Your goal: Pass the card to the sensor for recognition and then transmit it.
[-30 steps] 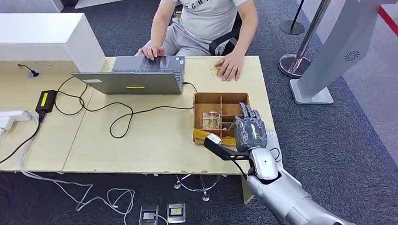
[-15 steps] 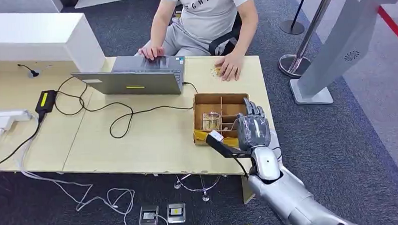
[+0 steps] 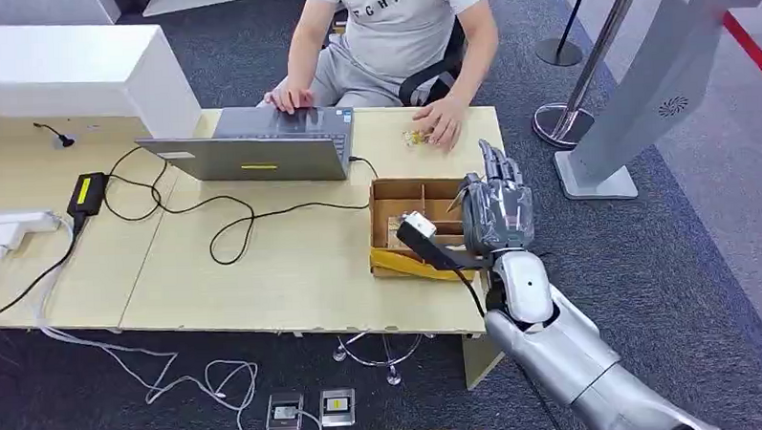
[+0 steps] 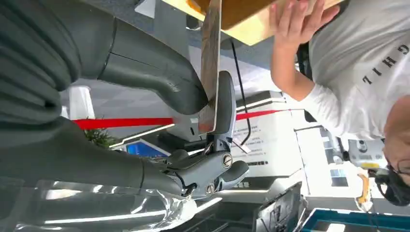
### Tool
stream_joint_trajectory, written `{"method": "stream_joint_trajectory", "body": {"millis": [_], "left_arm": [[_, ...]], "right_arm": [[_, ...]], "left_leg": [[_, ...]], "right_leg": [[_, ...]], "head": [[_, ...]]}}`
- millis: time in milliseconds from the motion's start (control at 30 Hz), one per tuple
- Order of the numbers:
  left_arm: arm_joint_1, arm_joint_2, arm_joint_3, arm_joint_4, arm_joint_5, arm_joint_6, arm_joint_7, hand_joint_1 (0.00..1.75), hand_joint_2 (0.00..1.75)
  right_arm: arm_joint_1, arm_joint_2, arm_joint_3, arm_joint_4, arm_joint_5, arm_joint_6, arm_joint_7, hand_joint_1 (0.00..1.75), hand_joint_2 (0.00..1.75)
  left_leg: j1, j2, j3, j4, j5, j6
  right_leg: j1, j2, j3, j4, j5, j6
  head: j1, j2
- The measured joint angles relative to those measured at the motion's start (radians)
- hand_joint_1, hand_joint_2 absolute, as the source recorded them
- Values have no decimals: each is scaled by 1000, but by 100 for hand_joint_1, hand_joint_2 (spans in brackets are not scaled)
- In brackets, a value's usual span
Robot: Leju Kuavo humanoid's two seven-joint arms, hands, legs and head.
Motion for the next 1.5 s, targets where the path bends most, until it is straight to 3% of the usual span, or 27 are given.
{"method": "stream_joint_trajectory", "body": {"millis": [400,767,1133,1167,1200,1267,1300,1500], "left_arm": [[0,0,-1,0,-14,-6,-12,0,0],[0,-3,5,0,32,14,-15,0,0],[0,-3,7,0,46,18,31,0,0],[0,-3,7,0,49,20,31,0,0],[0,-3,8,0,50,22,30,0,0],[0,-3,9,0,53,23,28,0,0],[0,-3,10,0,53,24,27,0,0],[1,-4,24,0,57,25,27,0,0]], "right_arm": [[-8,-5,-7,-56,-89,-12,-18,175,175],[-44,38,-6,40,-89,-39,-54,175,175],[-60,56,-6,120,-141,-65,-71,175,175],[-63,55,-6,125,-144,-67,-67,106,175],[-66,55,-6,131,-147,-68,-66,0,175],[-70,54,-6,143,-148,-74,-57,0,175],[-71,54,-6,149,-145,-83,-49,0,0],[-77,51,-6,177,-112,-126,-34,0,0]], "left_leg": [[0,0,0,0,0,0],[0,0,-1,0,0,0],[0,-1,-1,0,0,0],[0,0,-1,0,0,0],[0,0,-1,0,0,0],[0,0,-1,0,0,0],[0,0,-1,0,0,0],[0,0,-1,0,0,0]], "right_leg": [[0,0,0,0,0,0],[0,0,0,0,0,0],[0,0,0,0,0,0],[0,0,0,0,0,0],[0,0,0,0,0,0],[0,0,0,0,0,0],[0,0,0,0,0,0],[0,0,0,0,0,0]], "head": [[0,0],[0,0],[0,0],[0,0],[0,0],[0,0],[0,0],[0,0]]}}
